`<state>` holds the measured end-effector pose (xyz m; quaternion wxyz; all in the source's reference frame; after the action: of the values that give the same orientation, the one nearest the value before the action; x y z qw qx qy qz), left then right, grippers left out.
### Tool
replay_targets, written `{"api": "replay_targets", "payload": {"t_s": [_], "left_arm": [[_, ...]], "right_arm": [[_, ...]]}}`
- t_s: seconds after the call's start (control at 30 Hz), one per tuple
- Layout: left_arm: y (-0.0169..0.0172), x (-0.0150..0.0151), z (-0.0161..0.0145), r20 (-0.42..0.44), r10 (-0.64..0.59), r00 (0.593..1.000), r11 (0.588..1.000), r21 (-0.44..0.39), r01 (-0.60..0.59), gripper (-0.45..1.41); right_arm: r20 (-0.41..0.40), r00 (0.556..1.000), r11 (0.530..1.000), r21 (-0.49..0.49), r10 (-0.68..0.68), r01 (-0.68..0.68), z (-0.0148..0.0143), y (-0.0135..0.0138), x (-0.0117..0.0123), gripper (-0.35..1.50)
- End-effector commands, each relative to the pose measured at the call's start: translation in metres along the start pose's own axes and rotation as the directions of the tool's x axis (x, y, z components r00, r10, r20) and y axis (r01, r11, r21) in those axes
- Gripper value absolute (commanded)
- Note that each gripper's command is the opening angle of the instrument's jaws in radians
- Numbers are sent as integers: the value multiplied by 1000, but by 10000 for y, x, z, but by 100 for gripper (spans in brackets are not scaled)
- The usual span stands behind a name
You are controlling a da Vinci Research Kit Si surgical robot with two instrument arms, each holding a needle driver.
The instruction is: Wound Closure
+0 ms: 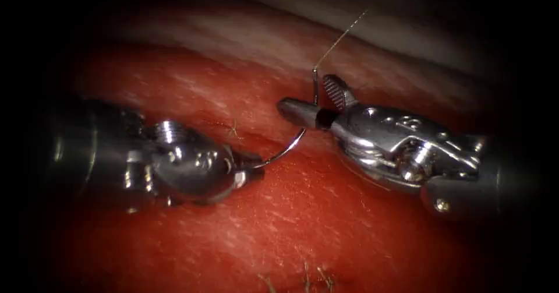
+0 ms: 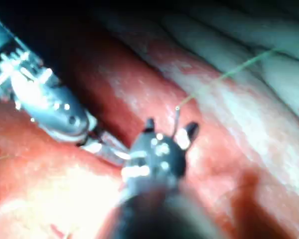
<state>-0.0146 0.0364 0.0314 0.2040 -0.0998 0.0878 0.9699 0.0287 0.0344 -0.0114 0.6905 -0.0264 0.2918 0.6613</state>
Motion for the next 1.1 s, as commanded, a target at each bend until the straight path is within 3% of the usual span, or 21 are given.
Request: {"api": "replay_targets", "payload": {"t_s": [0.03, 0.33, 0.4, 0.43, 0.47, 0.53, 0.57, 0.7, 0.73, 0.8, 0.83, 0.87, 0.93, 0.97, 1.0, 1.1], "left_arm": [[6, 1, 3, 0, 1, 1000, 1000, -1, -1, -35], [3, 6, -4, -15, 19, 1000, 1000, 11, -19, -35], [4, 7, -5, -15, 36, 999, 999, 12, -36, -35], [4, 7, -6, -15, 36, 999, 999, 12, -36, -35], [5, 7, -6, -15, 48, 999, 999, 13, -47, -35], [6, 7, -6, -14, 53, 998, 998, 14, -53, -35], [6, 8, -5, -14, 88, 996, 996, 16, -88, -3], [5, 8, -3, -14, 118, 993, 993, 17, -117, -4], [5, 8, -2, -15, 122, 992, 992, 19, -121, 5], [4, 7, -1, -77, 118, 990, 992, -29, -121, 34], [3, 8, -1, -116, 105, 988, 992, -58, -113, 38], [-1, 11, 0, -200, 47, 979, 986, -147, -77, 33], [-2, 12, -1, -221, -67, 973, 970, -242, 11, 29], [-2, 13, -1, -224, -108, 969, 961, -272, 44, 39], [-3, 14, -1, -241, -176, 955, 933, -350, 84, 57], [-3, 15, -1, -261, -262, 929, 865, -491, 106, 68]], "right_arm": [[5, 1000, 1000, 0, 0, 0, 9, -8, 0, 93], [36, 999, 1000, 10, -9, 8, 19, -10, -11, 84], [41, 998, 999, 26, 39, -40, 18, -11, -10, 40], [44, 997, 997, 31, 63, -64, 18, -11, -10, 9], [47, 995, 996, 34, 87, -88, 16, -12, -9, -35], [45, 995, 995, 40, 87, -89, 14, -12, -8, -35], [28, 996, 995, 28, 90, -91, 9, -13, -7, -35], [24, 995, 995, 30, 98, -98, 7, -13, -6, -35], [21, 995, 995, 31, 98, -99, 7, -12, -6, -35], [10, 996, 995, 35, 94, -94, 7, -12, -6, -35], [8, 996, 995, 36, 88, -88, 7, -11, -6, -35], [-1, 997, 996, 36, 83, -83, 7, -10, -5, -35], [-10, 997, 996, 43, 73, -72, 6, -8, -4, -35], [-11, 997, 996, 47, 73, -73, 6, -8, -3, -35], [-24, 998, 996, 64, 63, -62, 5, -6, -1, -35], [-29, 999, 996, 80, 41, -38, 5, -6, 0, -35]]}}
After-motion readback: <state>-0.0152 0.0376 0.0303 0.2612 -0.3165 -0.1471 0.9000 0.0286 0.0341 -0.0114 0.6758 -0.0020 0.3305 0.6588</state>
